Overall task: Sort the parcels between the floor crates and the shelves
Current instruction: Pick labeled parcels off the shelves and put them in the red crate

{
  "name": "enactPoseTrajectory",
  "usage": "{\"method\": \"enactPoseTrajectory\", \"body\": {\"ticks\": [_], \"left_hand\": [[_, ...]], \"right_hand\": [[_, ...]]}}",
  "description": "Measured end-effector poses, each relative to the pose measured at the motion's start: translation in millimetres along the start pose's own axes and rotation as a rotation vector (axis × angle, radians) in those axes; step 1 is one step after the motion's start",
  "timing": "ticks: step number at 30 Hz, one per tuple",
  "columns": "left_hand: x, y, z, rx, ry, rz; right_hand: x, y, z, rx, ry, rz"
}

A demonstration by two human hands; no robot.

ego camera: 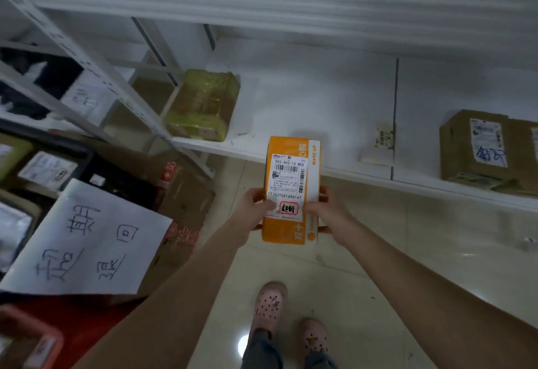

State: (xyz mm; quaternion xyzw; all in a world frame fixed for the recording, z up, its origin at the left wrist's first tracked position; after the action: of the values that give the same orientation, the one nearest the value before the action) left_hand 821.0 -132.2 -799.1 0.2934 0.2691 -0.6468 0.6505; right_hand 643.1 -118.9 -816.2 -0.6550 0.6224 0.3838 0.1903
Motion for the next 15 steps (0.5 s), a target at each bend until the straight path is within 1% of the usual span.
{"method": "enactPoseTrajectory", "body": {"ticks": [3,8,12,15], "left_hand": [[-19.9,25.4,-24.2,-0.090,0.023,0.058],[-56.7,75.9,-62.8,-0.228,0.042,0.104],[-88.7,124.7,-92.7,-0.314,0.086,0.186],[-114.8,166.1,-112.4,-0.394,0.066,0.268]], "right_hand": [[-6.5,-26.9,0.6,-0.120,0.013,-0.059],[-28.7,-80.4,-2.3,-0.279,0.054,-0.184],[-49.8,-128.4,0.0,-0.317,0.040,-0.304],[-66.4,-168.0,-3.6,-0.335,0.058,-0.378]]}}
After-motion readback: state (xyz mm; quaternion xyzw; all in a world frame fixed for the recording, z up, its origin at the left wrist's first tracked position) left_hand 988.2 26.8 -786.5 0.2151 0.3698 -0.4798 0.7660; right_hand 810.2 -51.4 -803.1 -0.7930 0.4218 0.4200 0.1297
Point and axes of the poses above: each hand's wrist, its own x-axis towards the middle knuckle, its own y-axis out of the back of the hand, z = x × y, the point moved 5 cm from there along x, towards the middle knuckle, and after that the axes turned 13 degrees about -x, right-handed, at the moved point
